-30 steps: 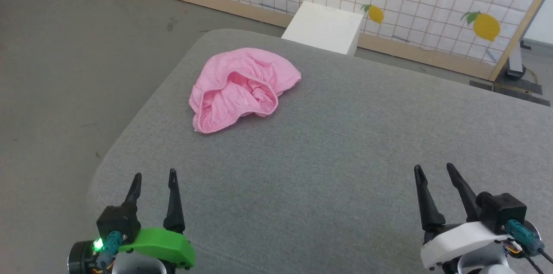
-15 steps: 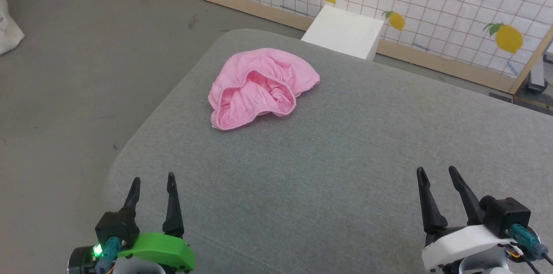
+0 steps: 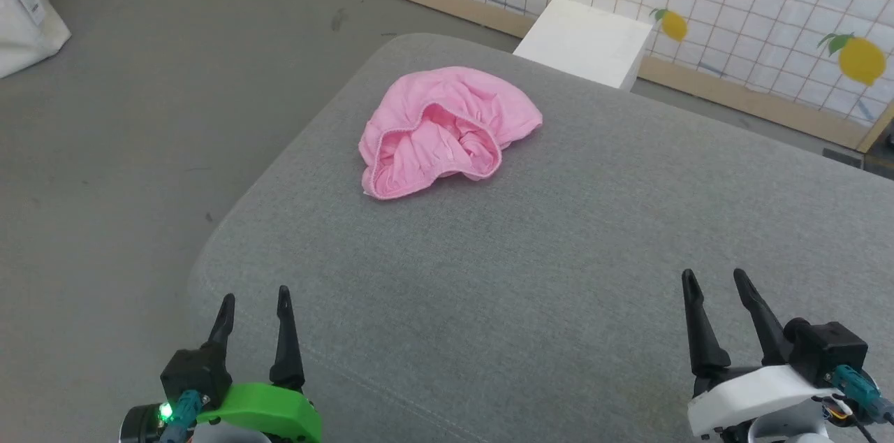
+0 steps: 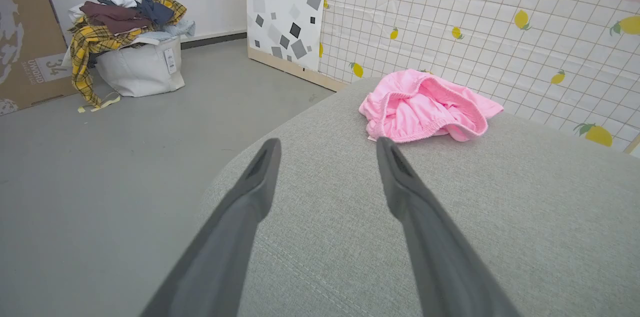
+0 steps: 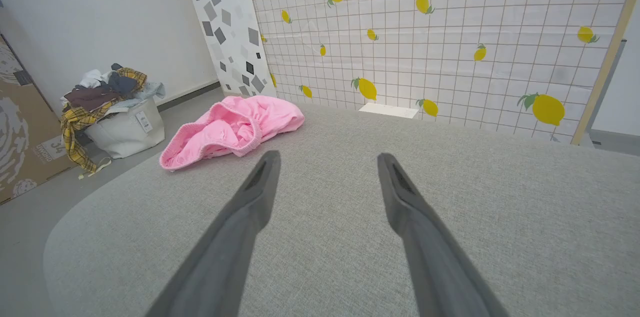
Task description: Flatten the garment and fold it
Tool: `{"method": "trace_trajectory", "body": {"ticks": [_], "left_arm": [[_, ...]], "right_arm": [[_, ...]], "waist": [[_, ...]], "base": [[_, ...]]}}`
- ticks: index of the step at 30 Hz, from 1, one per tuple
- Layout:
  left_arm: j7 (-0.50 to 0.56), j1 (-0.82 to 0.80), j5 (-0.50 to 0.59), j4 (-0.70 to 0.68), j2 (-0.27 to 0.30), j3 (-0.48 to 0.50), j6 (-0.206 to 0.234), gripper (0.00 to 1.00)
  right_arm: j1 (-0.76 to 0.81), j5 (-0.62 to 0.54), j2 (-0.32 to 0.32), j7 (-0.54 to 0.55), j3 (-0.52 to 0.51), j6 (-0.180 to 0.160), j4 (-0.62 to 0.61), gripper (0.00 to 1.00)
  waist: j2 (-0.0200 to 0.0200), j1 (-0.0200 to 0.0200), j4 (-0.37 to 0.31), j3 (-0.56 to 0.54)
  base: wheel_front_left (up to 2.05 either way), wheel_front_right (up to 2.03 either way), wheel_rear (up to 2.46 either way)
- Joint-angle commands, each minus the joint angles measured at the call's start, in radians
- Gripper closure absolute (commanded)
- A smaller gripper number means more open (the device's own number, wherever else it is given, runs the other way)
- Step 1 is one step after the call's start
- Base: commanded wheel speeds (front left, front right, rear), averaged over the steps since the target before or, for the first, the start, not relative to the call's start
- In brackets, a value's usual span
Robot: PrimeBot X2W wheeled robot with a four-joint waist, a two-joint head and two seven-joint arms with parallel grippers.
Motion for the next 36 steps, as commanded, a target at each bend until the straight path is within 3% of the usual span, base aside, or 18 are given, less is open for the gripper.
{"method": "trace_trajectory", "body": {"ticks": [1,7,13,16,17,23,30,36], "left_arm": [[-0.012,-0.01,-0.02,0.007,0.004,-0.003,0.002,0.0],[-0.013,-0.119,-0.063,0.036,0.019,-0.006,-0.036,0.0],[0.041,-0.356,-0.134,0.122,0.06,0.001,-0.105,0.0],[0.119,-0.555,-0.207,0.224,0.099,0.013,-0.145,0.0],[0.206,-0.705,-0.269,0.314,0.135,0.024,-0.164,0.0],[0.394,-0.94,-0.374,0.446,0.209,0.023,-0.181,0.0],[0.672,-1.076,-0.506,0.504,0.25,-0.027,-0.185,0.0],[0.8,-1.096,-0.544,0.558,0.265,-0.054,-0.186,0.0]], "right_arm": [[0.007,0.013,0.001,-0.008,-0.004,-0.001,0.002,0.0],[-0.001,0.009,0.001,-0.004,-0.013,-0.001,-0.011,0.0],[-0.022,-0.017,0.001,0.025,-0.03,-0.001,-0.058,0.0],[-0.046,-0.04,0.001,0.054,-0.043,-0.001,-0.106,0.0],[-0.063,-0.062,0.001,0.078,-0.056,-0.001,-0.146,0.0],[-0.084,-0.094,0.001,0.115,-0.092,-0.001,-0.224,0.0],[-0.076,-0.114,0.001,0.139,-0.154,-0.001,-0.305,0.0],[-0.065,-0.11,0.001,0.146,-0.182,-0.001,-0.349,0.0]], "waist": [[0.0,0.0,0.008,0.008],[0.0,0.0,0.02,0.036],[0.0,0.0,0.001,0.112],[0.0,0.0,-0.034,0.193],[0.0,0.0,-0.075,0.263],[0.0,0.0,-0.159,0.401],[0.0,0.0,-0.211,0.529],[0.0,0.0,-0.228,0.582]], "base": [[0.0,0.0,0.0],[0.0,0.0,0.0],[0.0,0.0,0.0],[0.0,0.0,0.0],[0.0,0.0,0.0],[0.0,0.0,0.0],[0.0,0.0,0.0],[0.0,0.0,0.0]]}}
